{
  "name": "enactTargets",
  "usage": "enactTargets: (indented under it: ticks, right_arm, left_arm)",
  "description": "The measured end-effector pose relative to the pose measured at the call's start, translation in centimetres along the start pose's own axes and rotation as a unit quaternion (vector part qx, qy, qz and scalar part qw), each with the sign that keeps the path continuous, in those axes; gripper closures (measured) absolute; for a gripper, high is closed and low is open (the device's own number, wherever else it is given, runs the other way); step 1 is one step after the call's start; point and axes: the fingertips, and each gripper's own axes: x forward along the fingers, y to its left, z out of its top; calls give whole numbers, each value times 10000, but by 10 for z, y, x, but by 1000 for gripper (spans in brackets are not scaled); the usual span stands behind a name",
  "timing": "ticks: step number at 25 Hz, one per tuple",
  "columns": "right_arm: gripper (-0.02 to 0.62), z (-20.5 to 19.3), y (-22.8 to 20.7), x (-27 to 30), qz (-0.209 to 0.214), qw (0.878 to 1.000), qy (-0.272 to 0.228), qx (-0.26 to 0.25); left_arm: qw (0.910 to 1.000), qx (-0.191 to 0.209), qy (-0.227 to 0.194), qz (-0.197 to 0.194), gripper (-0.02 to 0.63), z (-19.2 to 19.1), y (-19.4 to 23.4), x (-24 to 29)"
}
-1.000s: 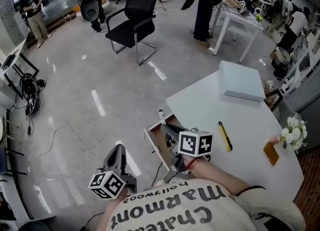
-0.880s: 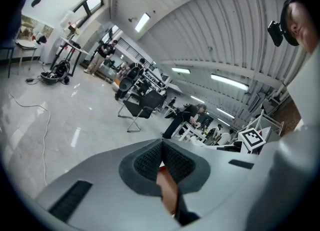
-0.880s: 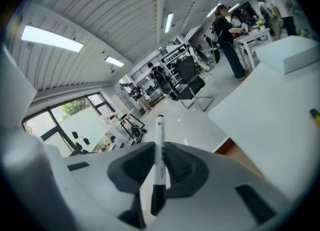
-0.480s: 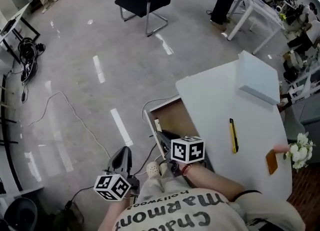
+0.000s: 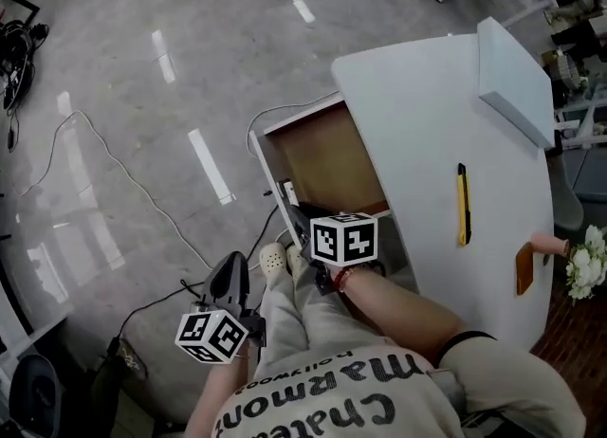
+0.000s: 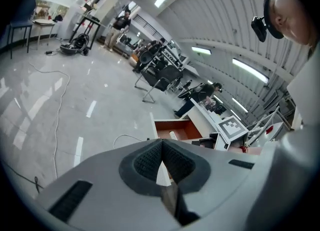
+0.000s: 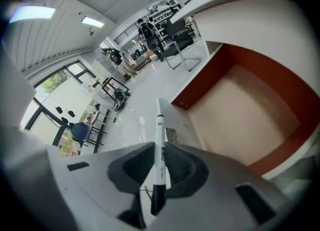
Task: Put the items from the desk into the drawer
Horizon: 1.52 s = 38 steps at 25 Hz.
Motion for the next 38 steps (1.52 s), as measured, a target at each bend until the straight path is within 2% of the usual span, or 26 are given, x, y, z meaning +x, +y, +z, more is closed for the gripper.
enactTargets:
  ticks: [3,9,17,25,30,38]
  right_arm:
    - [528,-12,-23,10,-199,9997,125,59]
    - [528,-25,-61,42,-614,9973,375,-114]
    - [526,-24,-77,78,-830,9938,640,-380]
    - [526,-22,-100,104,-1053,9916,746,-129]
    - [526,-22,-111,113,-1196,9891,803,295]
    - [525,-25,-124,122,-1361,9860,860,426]
  left_arm:
    - [9998,66,176,86,604,-16,14,8]
    - [9992,140,290,250,604,-23,45,11]
    - [9976,-65,480,488,604,-39,77,8]
    - [9973,-87,480,552,604,-34,89,10]
    - [9963,-170,573,613,604,-40,98,13]
    - [9963,-196,573,611,604,-34,106,24]
